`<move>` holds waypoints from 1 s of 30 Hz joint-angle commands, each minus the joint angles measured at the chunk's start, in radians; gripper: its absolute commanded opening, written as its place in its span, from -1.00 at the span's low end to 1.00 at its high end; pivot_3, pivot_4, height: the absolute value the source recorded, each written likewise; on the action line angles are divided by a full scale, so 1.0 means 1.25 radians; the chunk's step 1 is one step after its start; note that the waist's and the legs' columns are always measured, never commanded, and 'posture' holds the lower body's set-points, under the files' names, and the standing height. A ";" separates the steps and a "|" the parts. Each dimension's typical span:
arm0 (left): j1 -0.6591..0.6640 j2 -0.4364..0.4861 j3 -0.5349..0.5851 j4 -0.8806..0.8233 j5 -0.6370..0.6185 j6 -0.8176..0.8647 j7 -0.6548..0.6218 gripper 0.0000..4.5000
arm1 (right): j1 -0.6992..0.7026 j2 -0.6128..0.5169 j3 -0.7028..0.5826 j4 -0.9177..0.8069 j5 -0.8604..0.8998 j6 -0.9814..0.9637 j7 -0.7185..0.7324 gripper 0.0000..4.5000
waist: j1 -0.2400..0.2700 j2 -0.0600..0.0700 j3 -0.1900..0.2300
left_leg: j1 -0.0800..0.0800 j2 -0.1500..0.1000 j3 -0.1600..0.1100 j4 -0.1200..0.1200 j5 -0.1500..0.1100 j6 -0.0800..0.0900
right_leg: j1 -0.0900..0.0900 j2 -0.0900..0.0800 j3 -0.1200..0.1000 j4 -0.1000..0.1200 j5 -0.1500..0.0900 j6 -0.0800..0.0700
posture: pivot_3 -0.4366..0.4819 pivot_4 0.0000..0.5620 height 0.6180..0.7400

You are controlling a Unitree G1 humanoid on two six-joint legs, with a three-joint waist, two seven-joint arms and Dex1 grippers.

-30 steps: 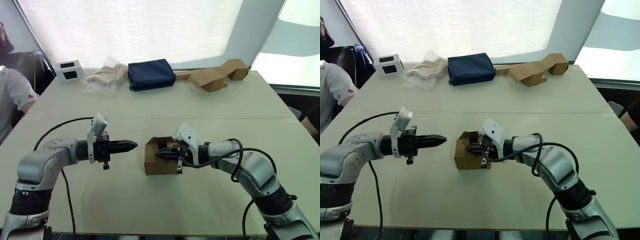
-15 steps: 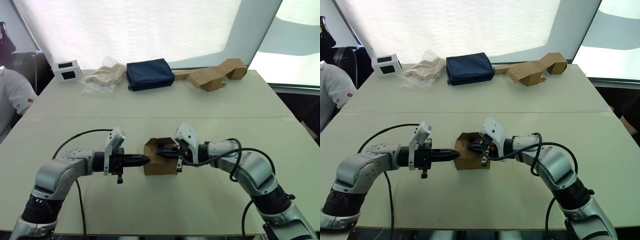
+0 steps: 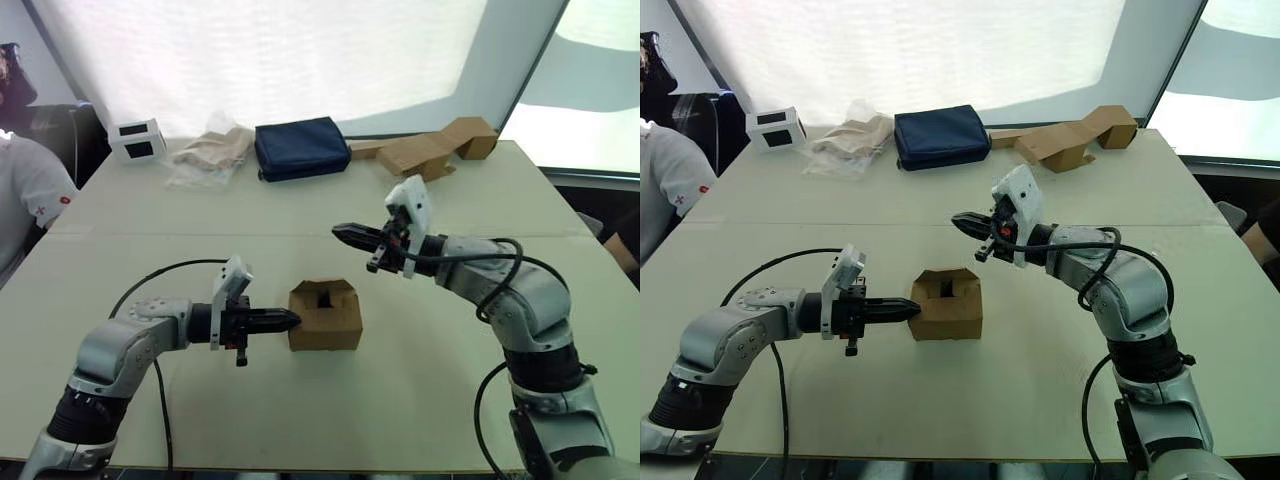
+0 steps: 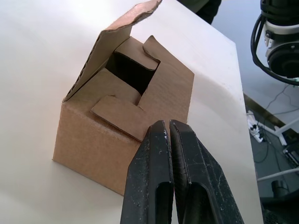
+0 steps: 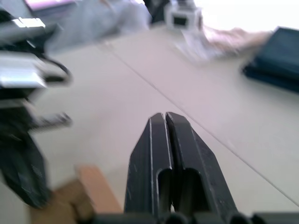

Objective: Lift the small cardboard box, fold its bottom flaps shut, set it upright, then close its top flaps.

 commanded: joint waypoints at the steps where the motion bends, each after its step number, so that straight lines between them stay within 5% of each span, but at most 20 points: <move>1: -0.009 0.001 0.001 -0.004 -0.003 -0.014 0.006 -0.95 | 0.015 -0.015 0.037 -0.050 -0.012 -0.002 0.035 -1.00 | 0.000 0.000 0.000 | 0.000 0.000 0.000 0.000 0.000 0.000 | 0.000 0.000 0.000 0.000 0.000 0.000 | -0.05 -0.47 1.00; 13: -0.048 0.010 0.032 0.033 -0.005 -0.037 0.014 -0.95 | 0.072 -0.029 0.074 -0.127 -0.013 0.011 0.073 -1.00 | -0.001 0.000 0.000 | 0.000 0.000 0.000 0.000 0.000 0.000 | 0.000 0.001 0.000 0.000 0.000 0.000 | -0.05 -0.47 1.00; 30: -0.136 -0.096 -0.023 0.158 0.077 -0.114 0.092 -0.95 | 0.096 -0.016 0.083 -0.152 -0.053 -0.017 0.060 -1.00 | 0.000 0.000 0.000 | 0.000 0.000 0.000 0.000 0.000 0.000 | 0.000 0.001 0.000 0.000 0.000 0.000 | -0.05 -0.47 1.00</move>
